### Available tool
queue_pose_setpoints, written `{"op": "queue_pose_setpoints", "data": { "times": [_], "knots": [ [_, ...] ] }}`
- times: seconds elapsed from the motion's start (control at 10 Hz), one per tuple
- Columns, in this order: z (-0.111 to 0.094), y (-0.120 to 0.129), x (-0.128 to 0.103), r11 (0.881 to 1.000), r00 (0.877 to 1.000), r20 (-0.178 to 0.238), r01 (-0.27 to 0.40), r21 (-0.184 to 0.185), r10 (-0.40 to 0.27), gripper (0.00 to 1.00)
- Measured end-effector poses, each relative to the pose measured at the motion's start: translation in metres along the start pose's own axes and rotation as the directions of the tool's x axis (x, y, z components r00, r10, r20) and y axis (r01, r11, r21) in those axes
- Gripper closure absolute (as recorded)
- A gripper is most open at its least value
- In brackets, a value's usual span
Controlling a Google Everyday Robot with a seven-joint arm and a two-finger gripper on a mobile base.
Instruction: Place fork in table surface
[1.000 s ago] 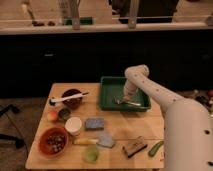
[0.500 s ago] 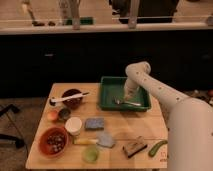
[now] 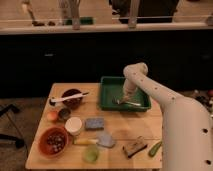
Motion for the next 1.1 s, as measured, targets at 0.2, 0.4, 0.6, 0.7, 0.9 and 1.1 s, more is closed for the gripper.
{"op": "queue_pose_setpoints", "data": {
  "times": [0.2,0.4,0.6,0.7,0.9,1.1],
  "knots": [
    [0.005,0.0,-0.001,1.0,1.0,-0.005,-0.004,-0.008,0.004,0.23],
    [0.008,0.001,0.0,1.0,1.0,-0.006,-0.012,-0.01,0.012,0.2],
    [0.009,0.001,-0.001,1.0,1.0,-0.005,-0.013,-0.008,0.013,0.2],
    [0.009,0.001,-0.001,1.0,1.0,-0.004,-0.014,-0.006,0.014,0.2],
    [0.015,0.003,0.004,0.999,0.999,-0.018,-0.026,-0.018,0.026,0.2],
    [0.022,0.002,0.006,0.999,0.999,-0.029,-0.041,-0.032,0.04,0.2]
  ]
}}
